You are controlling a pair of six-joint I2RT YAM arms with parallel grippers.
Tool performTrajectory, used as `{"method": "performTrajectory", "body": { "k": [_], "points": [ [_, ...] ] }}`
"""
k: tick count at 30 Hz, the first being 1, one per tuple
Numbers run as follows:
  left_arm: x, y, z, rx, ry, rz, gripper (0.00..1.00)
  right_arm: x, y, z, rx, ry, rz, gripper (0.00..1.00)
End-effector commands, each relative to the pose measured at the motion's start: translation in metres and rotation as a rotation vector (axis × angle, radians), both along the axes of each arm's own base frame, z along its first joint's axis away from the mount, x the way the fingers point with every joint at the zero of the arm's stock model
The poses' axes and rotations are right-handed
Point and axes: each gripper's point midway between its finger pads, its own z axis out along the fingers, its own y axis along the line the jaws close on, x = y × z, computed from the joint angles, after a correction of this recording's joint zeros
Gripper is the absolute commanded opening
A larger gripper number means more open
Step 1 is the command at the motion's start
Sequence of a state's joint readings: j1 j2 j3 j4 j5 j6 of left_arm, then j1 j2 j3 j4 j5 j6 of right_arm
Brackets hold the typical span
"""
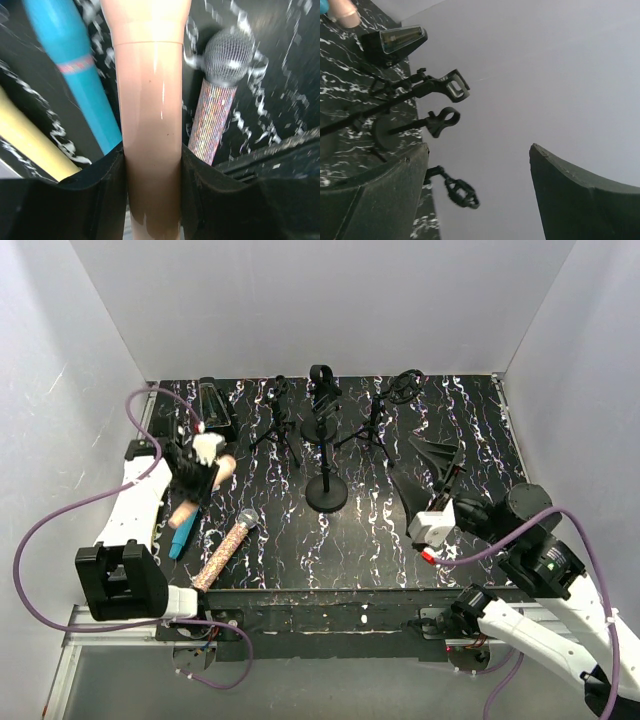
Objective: Remove the microphone from the stand
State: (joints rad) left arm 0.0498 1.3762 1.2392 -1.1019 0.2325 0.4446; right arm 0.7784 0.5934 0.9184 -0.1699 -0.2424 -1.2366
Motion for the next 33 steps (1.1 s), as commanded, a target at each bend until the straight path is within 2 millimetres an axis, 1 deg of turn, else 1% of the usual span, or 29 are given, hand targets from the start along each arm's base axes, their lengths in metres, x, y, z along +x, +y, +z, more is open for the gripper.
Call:
{"method": "performTrajectory", "body": {
  "k": [1, 2, 3, 5, 7, 9, 12, 15, 17, 20, 21, 23, 26, 31, 33],
  "points": [
    [-0.019, 0.014, -0.013, 0.110, -0.042, -0.077, 0.00, 0.018, -0.017, -0.029, 0.126, 0.348, -0.153, 0.87],
    [-0.021, 0.015, -0.022, 0.109, -0.023, -0.069, 0.00, 0.024, -0.022, -0.030, 0.179, 0.412, -0.206, 0.87],
    [-0.023, 0.016, -0.030, 0.112, -0.010, -0.065, 0.00, 0.032, -0.028, -0.035, 0.221, 0.470, -0.272, 0.87],
    [-0.022, 0.018, -0.045, 0.120, 0.007, -0.042, 0.00, 0.039, -0.032, -0.049, 0.287, 0.588, -0.342, 0.87],
    [-0.024, 0.022, -0.063, 0.132, 0.053, -0.018, 0.00, 0.036, -0.030, -0.063, 0.306, 0.662, -0.330, 0.87],
    [-0.025, 0.021, -0.078, 0.126, 0.099, 0.004, 0.00, 0.030, -0.028, -0.076, 0.289, 0.715, -0.315, 0.87],
    [-0.021, 0.021, -0.090, 0.121, 0.107, 0.018, 0.00, 0.028, -0.029, -0.090, 0.272, 0.801, -0.348, 0.87],
    [-0.019, 0.024, -0.100, 0.139, 0.106, 0.009, 0.01, 0.027, -0.029, -0.094, 0.255, 0.846, -0.362, 0.87],
    [-0.023, 0.022, -0.108, 0.127, 0.139, 0.013, 0.11, 0.029, -0.028, -0.097, 0.245, 0.857, -0.371, 0.87],
    [-0.030, 0.014, -0.115, 0.084, 0.175, 0.017, 0.27, 0.033, -0.028, -0.096, 0.240, 0.858, -0.383, 0.87],
    [-0.033, 0.012, -0.117, 0.071, 0.186, 0.022, 0.31, 0.034, -0.026, -0.096, 0.240, 0.863, -0.383, 0.86],
    [-0.036, 0.009, -0.119, 0.058, 0.206, 0.023, 0.32, 0.037, -0.025, -0.097, 0.238, 0.873, -0.391, 0.86],
    [-0.038, 0.012, -0.120, 0.071, 0.226, 0.031, 0.37, 0.042, -0.022, -0.096, 0.249, 0.892, -0.404, 0.86],
    [-0.037, 0.011, -0.115, 0.067, 0.221, 0.019, 0.46, 0.043, -0.020, -0.095, 0.256, 0.889, -0.396, 0.86],
    [-0.035, 0.011, -0.112, 0.066, 0.213, 0.019, 0.48, 0.042, -0.021, -0.095, 0.258, 0.887, -0.395, 0.86]
  ]
}}
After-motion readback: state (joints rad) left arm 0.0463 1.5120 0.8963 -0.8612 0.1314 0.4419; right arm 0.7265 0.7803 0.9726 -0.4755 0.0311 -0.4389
